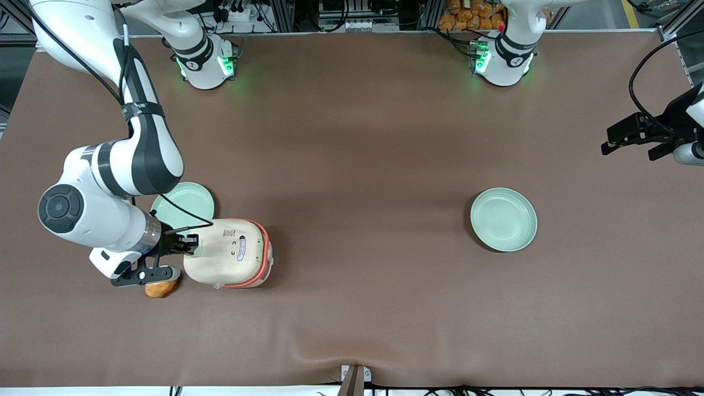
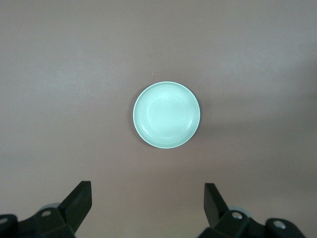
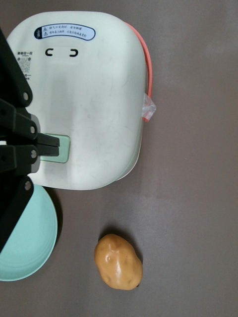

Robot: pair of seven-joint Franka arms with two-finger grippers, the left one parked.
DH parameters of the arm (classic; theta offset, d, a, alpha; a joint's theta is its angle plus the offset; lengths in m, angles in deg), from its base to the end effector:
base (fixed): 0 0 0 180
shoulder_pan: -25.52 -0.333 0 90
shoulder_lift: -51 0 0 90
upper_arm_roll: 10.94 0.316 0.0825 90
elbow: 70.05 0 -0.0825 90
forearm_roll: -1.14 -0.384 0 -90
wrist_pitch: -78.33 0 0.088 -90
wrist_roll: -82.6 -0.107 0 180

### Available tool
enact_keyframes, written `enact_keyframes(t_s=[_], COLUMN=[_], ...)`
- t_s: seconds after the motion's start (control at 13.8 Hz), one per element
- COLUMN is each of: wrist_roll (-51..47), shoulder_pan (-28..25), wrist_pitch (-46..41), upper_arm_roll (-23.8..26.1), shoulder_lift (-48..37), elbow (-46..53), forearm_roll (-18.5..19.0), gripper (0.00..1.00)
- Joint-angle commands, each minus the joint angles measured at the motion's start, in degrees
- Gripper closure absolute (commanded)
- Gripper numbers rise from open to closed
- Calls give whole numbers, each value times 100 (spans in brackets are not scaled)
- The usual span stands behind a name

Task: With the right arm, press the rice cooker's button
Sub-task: 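Press down on the rice cooker's lid button with the right gripper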

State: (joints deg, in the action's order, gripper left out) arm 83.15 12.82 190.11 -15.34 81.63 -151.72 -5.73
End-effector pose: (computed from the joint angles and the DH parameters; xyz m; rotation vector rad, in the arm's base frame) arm 0.6956 0.1193 0.3867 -3.0646 -0.1842 0.0186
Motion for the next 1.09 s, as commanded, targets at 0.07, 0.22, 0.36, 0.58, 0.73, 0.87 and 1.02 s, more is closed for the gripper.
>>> enact_keyframes(t_s=[0.07, 0.22, 0.36, 0.58, 0.73, 0.87, 1.02], wrist_roll=[-11, -11, -2, 6, 15, 33, 33], shoulder_pan=[-31, -31, -31, -31, -31, -31, -22], wrist_pitch=[-52, -51, -60, -69, -78, -122, -122], upper_arm_roll=[-34, -43, -35, -34, -34, -34, -34], shoulder_lift=[48, 110, 136, 145, 145, 189, 233], elbow=[37, 28, 28, -7, -25, -42, -51], forearm_roll=[-148, -148, -148, -148, -148, -148, -156], gripper=[98, 98, 98, 98, 98, 98, 98])
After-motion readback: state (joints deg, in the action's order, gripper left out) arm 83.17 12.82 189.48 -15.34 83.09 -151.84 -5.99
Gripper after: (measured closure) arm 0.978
